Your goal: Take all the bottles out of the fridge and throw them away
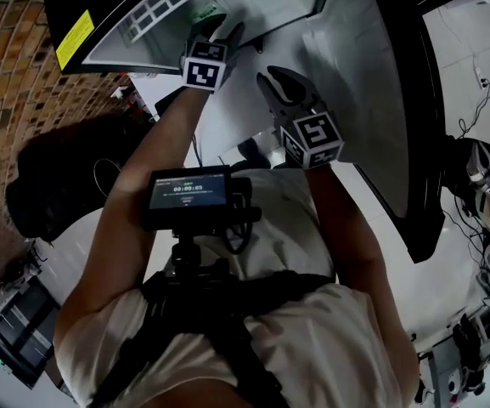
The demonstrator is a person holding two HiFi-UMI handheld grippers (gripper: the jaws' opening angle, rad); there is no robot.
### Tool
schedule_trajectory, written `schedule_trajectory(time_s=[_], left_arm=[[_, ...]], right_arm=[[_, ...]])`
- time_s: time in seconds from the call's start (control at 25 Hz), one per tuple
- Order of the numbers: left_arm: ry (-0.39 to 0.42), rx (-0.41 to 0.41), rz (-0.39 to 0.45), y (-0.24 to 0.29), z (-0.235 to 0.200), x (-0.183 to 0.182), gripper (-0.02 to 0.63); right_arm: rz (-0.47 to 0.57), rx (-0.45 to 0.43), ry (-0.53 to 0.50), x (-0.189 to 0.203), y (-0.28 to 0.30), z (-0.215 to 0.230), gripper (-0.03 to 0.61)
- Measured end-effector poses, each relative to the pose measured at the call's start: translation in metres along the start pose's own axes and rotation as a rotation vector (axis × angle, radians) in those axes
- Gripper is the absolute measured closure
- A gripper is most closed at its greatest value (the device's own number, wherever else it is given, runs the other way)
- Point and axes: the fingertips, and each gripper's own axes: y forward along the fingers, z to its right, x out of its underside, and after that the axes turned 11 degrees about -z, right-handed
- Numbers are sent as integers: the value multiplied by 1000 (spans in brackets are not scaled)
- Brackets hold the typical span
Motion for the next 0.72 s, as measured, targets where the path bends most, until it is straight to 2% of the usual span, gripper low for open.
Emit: schedule_trajectory(time_s=[0.08, 0.24, 0.32, 0.48, 0.56, 0.72], left_arm=[[-21, -10, -20, 15, -8, -5, 420], [-87, -22, -44, 38, -26, -12, 398], [-80, -19, -58, 50, -28, -18, 385], [-54, 7, -89, 74, -28, -24, 355], [-87, 32, -100, 85, -32, -24, 334], [-124, 83, -113, 102, -33, -27, 333]], right_arm=[[-9, -5, -10, 0, -2, -5, 480], [-31, -12, 35, 7, -4, -13, 480], [-36, -10, 37, 11, -5, -7, 480], [-50, -17, 48, 13, -5, 1, 480], [-49, -15, 54, 12, -3, 3, 480], [-59, -10, 86, 15, -1, 8, 480]])
